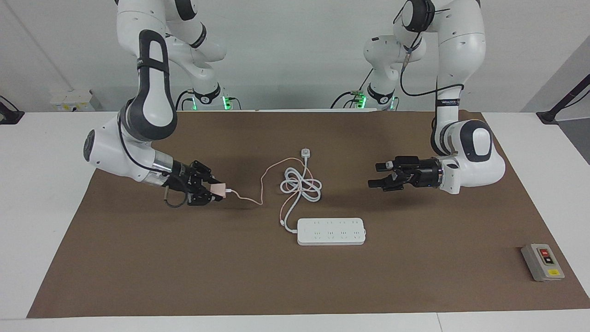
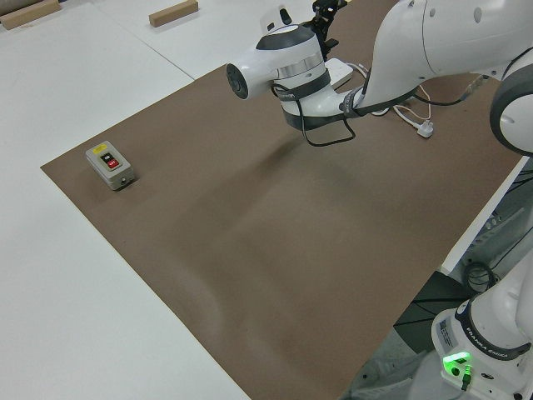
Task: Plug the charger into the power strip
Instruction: 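Carry the pink charger toward the left gripper with the right gripper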
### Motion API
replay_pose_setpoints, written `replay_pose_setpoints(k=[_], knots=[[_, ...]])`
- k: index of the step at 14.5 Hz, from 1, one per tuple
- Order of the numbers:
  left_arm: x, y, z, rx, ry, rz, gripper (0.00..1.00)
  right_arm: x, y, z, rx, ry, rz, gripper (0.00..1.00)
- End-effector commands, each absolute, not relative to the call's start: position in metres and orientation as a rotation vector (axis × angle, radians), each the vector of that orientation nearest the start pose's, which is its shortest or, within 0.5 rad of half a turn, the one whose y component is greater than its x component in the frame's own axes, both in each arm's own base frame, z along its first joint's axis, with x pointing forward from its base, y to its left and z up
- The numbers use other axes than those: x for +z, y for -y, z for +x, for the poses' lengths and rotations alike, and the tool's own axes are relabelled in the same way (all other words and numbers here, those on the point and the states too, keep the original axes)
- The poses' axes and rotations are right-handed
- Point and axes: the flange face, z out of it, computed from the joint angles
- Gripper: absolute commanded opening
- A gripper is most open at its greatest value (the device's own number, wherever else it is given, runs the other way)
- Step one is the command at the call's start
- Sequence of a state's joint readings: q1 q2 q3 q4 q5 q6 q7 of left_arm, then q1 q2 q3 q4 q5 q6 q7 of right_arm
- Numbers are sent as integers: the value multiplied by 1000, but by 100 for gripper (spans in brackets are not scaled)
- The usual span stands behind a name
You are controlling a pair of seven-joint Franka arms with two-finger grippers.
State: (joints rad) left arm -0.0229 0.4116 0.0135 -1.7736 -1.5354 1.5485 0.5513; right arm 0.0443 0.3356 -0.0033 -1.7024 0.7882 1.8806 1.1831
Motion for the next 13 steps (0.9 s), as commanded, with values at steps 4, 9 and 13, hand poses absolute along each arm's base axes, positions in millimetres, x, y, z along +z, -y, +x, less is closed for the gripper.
replay_pose_setpoints(k=[4, 9, 13], knots=[[384, 133, 626, -57, -44, 1583, 100, 462, -198, 654, 748, -1647, -1831, 0], [386, 174, 623, -39, -79, 1552, 100, 470, -289, 630, 796, -1560, -1847, 0], [390, 176, 622, -35, -71, 1552, 100, 465, -338, 618, 791, -1575, -1842, 0]])
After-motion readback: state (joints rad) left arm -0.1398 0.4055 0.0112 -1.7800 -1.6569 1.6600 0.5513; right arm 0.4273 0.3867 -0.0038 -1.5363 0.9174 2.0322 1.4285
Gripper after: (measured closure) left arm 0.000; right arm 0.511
